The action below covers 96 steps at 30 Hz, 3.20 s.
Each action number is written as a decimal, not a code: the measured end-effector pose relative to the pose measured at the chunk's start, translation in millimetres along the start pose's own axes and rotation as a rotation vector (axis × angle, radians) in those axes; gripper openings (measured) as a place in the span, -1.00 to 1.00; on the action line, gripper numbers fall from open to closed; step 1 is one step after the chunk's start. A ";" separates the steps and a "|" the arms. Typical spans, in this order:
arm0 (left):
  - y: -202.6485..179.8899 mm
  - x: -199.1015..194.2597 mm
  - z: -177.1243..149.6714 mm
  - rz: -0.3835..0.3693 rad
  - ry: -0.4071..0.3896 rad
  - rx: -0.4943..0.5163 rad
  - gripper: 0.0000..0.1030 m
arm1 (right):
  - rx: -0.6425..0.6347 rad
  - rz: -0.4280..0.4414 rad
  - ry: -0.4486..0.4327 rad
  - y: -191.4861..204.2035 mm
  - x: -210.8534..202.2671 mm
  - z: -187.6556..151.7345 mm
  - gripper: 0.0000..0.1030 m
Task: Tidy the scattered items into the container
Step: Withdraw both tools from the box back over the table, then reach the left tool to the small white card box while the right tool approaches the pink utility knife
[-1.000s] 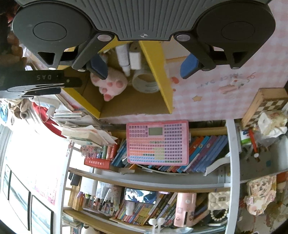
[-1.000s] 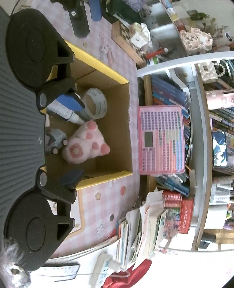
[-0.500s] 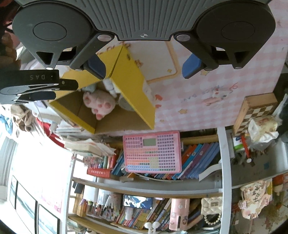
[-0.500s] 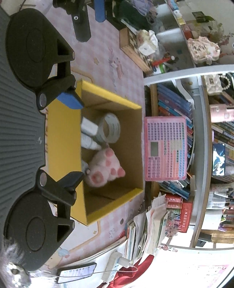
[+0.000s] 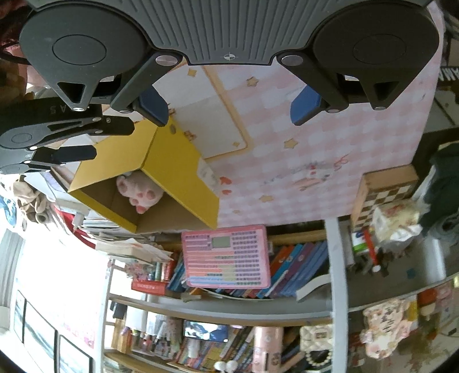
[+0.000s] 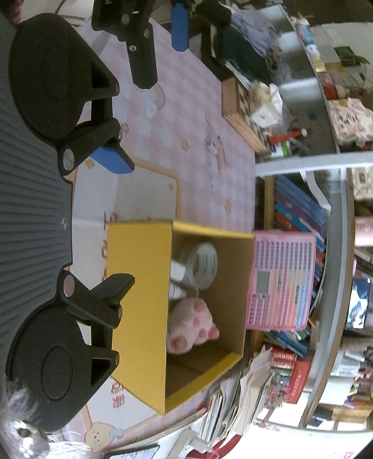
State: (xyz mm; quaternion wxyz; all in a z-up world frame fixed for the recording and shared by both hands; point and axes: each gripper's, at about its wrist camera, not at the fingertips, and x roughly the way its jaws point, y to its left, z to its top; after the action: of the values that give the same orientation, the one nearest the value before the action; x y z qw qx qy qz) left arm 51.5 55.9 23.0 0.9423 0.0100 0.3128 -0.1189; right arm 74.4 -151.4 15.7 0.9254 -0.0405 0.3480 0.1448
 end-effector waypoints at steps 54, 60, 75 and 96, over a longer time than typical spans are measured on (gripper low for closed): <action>103.3 62.1 19.7 0.188 0.053 -0.125 0.92 | -0.085 0.216 0.090 75.9 130.9 109.9 0.47; 112.8 90.0 30.3 0.197 0.064 -0.123 0.92 | -0.092 0.249 0.117 82.0 161.9 139.9 0.47; 132.7 170.2 54.5 0.219 0.075 -0.123 0.92 | -0.163 0.277 0.217 87.7 254.0 201.6 0.47; 150.4 266.2 61.2 0.217 0.114 -0.081 0.80 | -0.143 0.248 0.376 101.0 344.1 220.0 0.49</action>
State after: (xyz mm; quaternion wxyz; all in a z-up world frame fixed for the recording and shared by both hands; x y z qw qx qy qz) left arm 328.6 138.3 -93.7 0.9299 0.0125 0.3675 -0.0026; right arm 429.9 66.2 -41.4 0.8140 -0.0890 0.5056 0.2716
